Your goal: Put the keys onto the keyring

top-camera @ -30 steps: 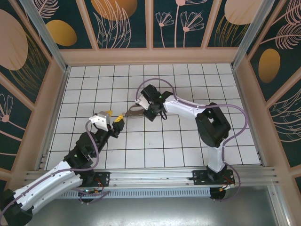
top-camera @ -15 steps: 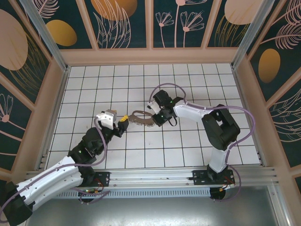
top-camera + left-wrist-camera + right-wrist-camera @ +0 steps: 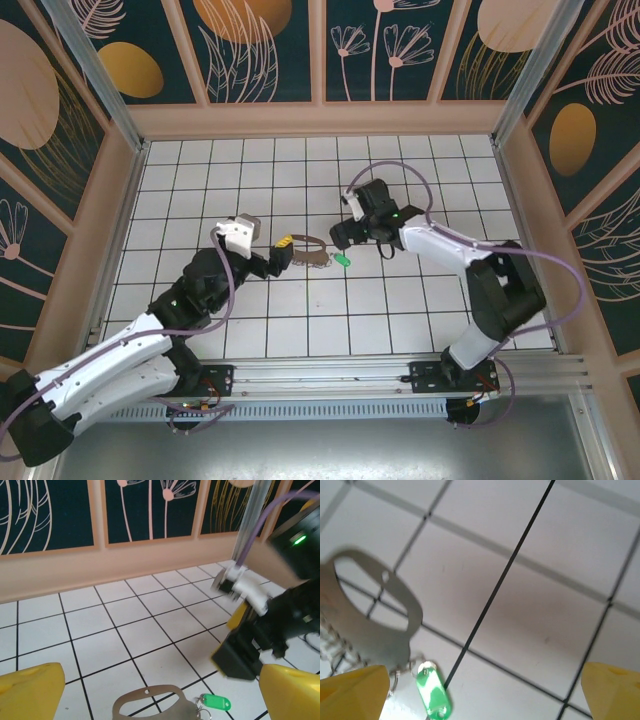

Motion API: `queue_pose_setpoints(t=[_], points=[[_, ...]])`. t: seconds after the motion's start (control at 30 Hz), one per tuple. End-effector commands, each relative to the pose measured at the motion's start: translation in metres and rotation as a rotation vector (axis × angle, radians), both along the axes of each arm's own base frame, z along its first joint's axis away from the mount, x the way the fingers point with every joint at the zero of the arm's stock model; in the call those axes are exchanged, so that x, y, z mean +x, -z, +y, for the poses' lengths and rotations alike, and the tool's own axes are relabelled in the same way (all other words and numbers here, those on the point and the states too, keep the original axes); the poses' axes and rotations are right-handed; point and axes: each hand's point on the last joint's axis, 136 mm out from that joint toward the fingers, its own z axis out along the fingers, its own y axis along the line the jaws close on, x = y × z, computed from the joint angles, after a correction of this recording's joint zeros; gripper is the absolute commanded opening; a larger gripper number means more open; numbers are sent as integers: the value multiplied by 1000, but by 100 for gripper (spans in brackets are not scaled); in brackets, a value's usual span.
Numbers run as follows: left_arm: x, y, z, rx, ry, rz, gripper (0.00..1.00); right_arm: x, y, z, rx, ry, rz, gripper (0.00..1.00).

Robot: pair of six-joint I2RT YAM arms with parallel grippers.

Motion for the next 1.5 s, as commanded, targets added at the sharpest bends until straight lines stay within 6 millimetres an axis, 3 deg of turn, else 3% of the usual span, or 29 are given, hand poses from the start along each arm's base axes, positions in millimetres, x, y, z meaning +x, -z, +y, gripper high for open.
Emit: queue_pose_setpoints(t=[0.0,0.1,0.2,0.3,0.5,0.57,0.7,0.93,1.13,1.27,1.47], points=[[13,15,16,71,-131,68,99,23,-64,-17,64,95,-256,99],[27,24,31,115,-232,78,99,33,-113,-43,192,186,-417,99],[45,24,46,74,-292,68,99,33,-134,-89,312,290,-560,99],[61,22,74,27,-412,44,99,30,-126,-137,326,424,-648,99],[71,29,130,5,-624,-36,99,13,-97,-195,286,559,-704,99],[73,39,144,29,-675,-33,99,3,-91,-203,282,549,-744,99],[87,55,147,127,-688,11,99,-10,-74,-207,261,483,-805,99],[105,72,182,139,-791,18,99,-4,-37,-230,284,563,-759,99],[95,81,209,67,-833,-47,99,2,-24,-239,275,579,-792,99],[95,81,221,61,-858,-103,99,12,-3,-254,272,658,-722,99],[96,87,232,86,-871,-151,99,18,-2,-254,265,660,-715,99]])
